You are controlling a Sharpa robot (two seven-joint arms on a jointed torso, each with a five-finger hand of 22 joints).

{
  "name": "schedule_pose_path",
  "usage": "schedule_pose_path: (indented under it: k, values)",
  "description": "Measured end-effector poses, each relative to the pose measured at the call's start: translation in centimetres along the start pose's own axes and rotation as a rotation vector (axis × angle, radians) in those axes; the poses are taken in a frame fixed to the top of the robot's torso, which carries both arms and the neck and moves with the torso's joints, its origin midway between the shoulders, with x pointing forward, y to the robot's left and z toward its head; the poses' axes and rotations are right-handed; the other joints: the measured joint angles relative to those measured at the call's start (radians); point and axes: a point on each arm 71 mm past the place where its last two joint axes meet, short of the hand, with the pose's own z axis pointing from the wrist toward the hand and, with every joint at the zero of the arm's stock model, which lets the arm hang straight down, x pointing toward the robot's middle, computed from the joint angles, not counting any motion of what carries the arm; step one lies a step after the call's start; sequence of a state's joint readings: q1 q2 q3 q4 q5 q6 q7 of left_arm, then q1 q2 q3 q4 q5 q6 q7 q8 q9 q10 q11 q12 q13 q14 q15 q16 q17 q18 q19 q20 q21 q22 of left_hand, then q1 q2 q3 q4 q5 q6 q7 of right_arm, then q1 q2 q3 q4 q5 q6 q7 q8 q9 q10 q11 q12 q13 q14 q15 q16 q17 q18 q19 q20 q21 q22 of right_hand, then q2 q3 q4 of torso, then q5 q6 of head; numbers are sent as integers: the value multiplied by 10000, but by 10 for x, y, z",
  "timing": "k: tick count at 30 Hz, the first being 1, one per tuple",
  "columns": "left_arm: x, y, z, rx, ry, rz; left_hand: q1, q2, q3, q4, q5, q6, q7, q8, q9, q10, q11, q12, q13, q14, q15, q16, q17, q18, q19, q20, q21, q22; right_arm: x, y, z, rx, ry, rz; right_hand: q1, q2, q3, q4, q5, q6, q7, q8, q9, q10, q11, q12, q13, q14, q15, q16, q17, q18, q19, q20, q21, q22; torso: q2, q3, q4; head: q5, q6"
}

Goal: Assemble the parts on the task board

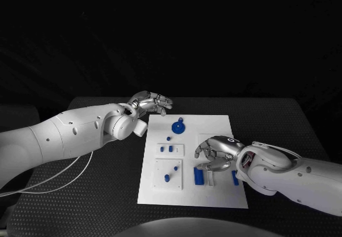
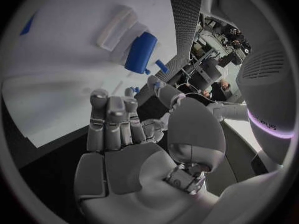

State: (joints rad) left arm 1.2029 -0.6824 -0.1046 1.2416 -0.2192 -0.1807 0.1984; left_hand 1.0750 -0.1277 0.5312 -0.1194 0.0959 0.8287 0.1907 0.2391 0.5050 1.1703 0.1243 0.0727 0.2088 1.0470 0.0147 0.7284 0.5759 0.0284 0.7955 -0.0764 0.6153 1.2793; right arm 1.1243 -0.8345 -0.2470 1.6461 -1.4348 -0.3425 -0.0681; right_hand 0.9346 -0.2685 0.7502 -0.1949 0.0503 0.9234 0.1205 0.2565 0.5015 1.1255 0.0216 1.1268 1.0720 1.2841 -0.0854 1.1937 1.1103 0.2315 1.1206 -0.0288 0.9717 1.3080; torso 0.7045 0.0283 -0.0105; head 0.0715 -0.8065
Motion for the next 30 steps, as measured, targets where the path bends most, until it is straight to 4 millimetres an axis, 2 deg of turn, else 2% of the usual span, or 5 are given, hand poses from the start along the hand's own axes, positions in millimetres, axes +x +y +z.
schedule_pose_path:
  k: [6, 10, 16, 21, 30]
  values:
    - [0, 0, 0, -3, 0, 0, 0, 0, 0, 0, 0, 0, 0, 0, 0, -29, 23, 0, 0, 0, 0, 0, 10, -18, 0, 0, 0, 8, -8, -1, -4, -305, -299, 34, 782, -94, -254, -570, 0, -150, -1, -53, -29, -112, 31, 0, 0, -74, 24, -98, -18, 0, -63, -42, -78, 0, -1, -3, -1, -16, 15]
    - [-1, 0, 0, -8, -10, 2, 0, 0, 0, 0, 0, 0, 0, 0, -4, -58, 27, 0, 1, 0, 0, 0, 9, -55, 0, 0, 0, 8, -13, 8, -4, -954, -171, -352, 1906, -16, 27, -897, 0, -502, -78, -72, -81, -529, -244, 0, 30, -491, -154, -146, 11, 19, -497, 166, -236, -2, -1, -3, -1, -18, 17]
    - [-1, 0, 0, -12, -18, 5, 0, 0, 0, 0, 0, 0, 0, 0, -8, -58, 26, 0, -2, 0, 0, 0, 18, -60, 2, -2, 0, 7, -15, 24, 1, -1885, 230, -1509, 3049, -222, 689, -930, 0, -696, -632, -71, -162, -1092, -559, 104, 96, -1108, -324, -27, 139, 421, -909, 505, -309, -2, 0, -4, -1, -26, 18]
    - [-1, 1, 0, -17, -28, 8, 0, 0, 0, 0, 0, 0, 0, 0, -8, -58, 26, 0, -8, 0, 0, 0, 18, -89, 37, -37, 0, 16, -8, 29, 3, -2236, 864, -2526, 3217, -239, 895, -933, 0, -1071, -1004, -138, -237, -1636, -486, 197, 139, -1652, -250, 166, 281, 481, -1370, 653, -309, -2, -1, -4, -1, -24, 7]
    - [-2, 1, 0, -26, -34, 11, 0, 0, 0, 0, 0, -28, -28, 0, -7, -58, 24, 0, -8, 34, 35, 0, 27, 1, 37, -37, 0, 23, 0, 34, 3, -2374, 1664, -3629, 3307, -224, 1111, -906, 0, -1245, -1113, -77, -199, -2027, -334, 484, 149, -2071, -112, 455, 362, 393, -1693, 827, -173, -4, 0, -7, -1, 2, -27]
